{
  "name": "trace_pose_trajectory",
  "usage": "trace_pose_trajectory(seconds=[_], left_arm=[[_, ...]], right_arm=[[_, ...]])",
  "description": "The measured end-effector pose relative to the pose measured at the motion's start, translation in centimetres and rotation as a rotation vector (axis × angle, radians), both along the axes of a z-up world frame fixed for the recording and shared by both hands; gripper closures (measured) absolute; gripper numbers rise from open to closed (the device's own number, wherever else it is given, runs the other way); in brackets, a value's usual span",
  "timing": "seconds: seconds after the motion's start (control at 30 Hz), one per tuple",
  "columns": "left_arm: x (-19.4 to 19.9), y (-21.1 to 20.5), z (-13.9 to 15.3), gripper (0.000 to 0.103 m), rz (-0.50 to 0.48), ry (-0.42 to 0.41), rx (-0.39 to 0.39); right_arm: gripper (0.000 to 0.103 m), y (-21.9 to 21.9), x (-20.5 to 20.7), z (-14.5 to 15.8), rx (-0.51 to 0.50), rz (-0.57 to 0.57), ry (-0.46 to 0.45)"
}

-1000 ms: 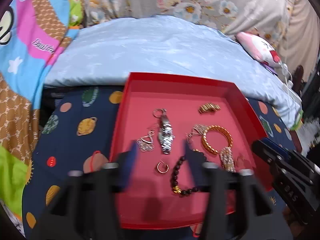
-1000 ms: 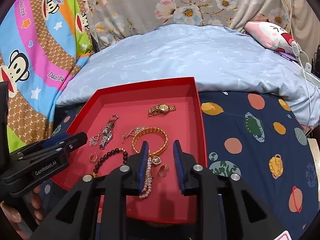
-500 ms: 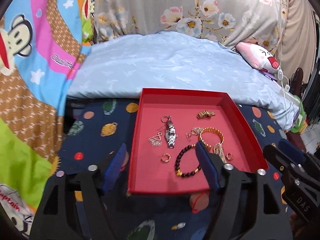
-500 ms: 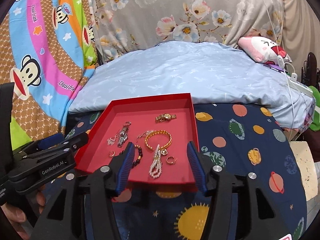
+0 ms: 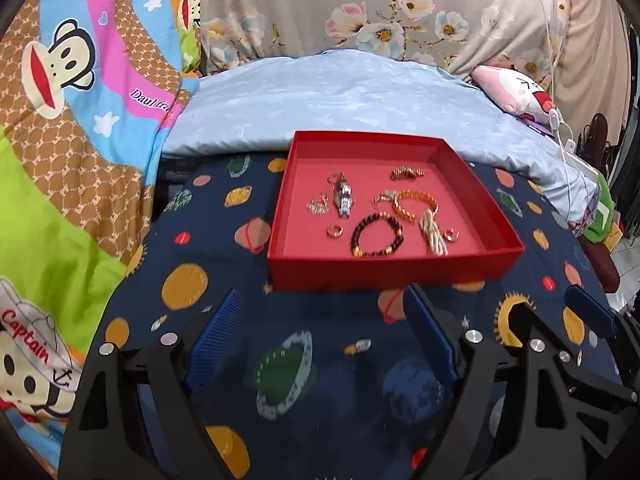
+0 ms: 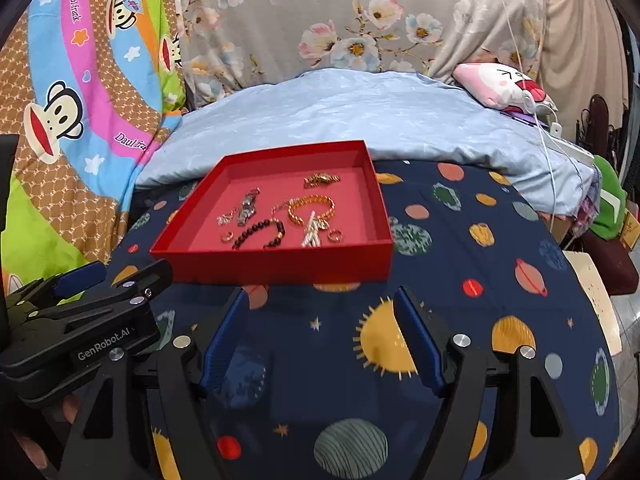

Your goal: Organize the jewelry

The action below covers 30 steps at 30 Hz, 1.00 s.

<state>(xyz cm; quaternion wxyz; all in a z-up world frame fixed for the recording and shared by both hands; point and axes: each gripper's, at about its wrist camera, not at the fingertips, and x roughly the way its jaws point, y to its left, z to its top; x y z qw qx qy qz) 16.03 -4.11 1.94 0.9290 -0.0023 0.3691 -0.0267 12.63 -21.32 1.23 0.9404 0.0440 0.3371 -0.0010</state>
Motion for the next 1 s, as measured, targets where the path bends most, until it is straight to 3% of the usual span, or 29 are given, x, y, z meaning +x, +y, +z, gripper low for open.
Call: trace_pose_trajectory(seconds=[0.33,0.73,1.0], left_arm=[[-2.5,-0.3,-2.4,0.019,0.029,-0.003,0.072],[-2.6,-0.6,-4.7,0.019,0.049,-0.030,0.071],[-1.5,-0.6,-5.5,0.019,0.057,0.022,0.062]], right_arm=[[0.025,0.5,-2.5,-2.5,-0.039,-0.042,0.025],[0.020,-0.2,-2.4,-4.6,0.004,-0.078,0.062],[0.018,-0.5,-1.7,-5.2,0.029,-0.091,0.100]])
